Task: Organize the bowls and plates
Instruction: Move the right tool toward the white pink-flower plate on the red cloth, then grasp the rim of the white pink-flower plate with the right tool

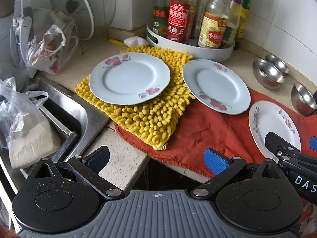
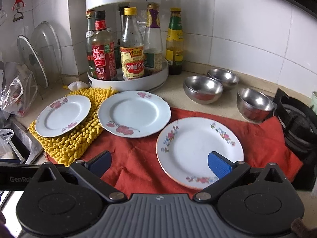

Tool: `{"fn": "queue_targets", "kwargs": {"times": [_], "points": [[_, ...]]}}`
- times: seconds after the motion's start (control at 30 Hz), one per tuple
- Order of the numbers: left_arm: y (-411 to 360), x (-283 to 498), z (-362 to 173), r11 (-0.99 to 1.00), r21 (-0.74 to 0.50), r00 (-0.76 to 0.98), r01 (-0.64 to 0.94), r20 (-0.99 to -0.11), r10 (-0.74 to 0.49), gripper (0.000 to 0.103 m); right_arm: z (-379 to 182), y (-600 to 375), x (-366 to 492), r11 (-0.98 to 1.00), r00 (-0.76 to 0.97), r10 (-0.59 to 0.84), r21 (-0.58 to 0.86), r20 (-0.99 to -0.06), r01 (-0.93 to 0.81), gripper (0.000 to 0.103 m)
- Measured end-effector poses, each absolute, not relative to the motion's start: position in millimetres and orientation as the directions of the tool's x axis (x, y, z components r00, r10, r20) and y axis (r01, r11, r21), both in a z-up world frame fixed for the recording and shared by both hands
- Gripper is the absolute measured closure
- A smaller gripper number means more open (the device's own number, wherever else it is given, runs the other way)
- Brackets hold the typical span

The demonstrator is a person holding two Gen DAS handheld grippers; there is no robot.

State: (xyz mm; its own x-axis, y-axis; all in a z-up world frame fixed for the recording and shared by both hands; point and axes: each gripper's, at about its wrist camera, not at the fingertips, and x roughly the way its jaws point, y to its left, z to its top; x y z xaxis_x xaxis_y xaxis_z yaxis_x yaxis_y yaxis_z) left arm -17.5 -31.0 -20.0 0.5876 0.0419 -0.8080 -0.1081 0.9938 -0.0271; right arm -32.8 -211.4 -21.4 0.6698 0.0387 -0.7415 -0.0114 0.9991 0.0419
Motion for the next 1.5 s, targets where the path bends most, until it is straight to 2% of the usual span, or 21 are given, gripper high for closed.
{"fn": "queue_targets", "kwargs": {"times": [0.97, 1.5], "points": [[-79.6, 39.5, -25.2, 0.97, -0.013, 0.552, -0.241, -0.824, 0.126, 0.0, -39.8, -258.5, 49.1, 0.986, 0.642, 0.152, 0.072, -0.752, -0.149, 0.003], [-109.2, 57.8, -39.3, 0.981, -0.028, 0.522, -0.194, -0.849, 0.079, 0.0, -56.8, -293.2, 60.7, 0.99, 0.616, 0.138, 0.087, -0.776, -0.112, 0.003]]}}
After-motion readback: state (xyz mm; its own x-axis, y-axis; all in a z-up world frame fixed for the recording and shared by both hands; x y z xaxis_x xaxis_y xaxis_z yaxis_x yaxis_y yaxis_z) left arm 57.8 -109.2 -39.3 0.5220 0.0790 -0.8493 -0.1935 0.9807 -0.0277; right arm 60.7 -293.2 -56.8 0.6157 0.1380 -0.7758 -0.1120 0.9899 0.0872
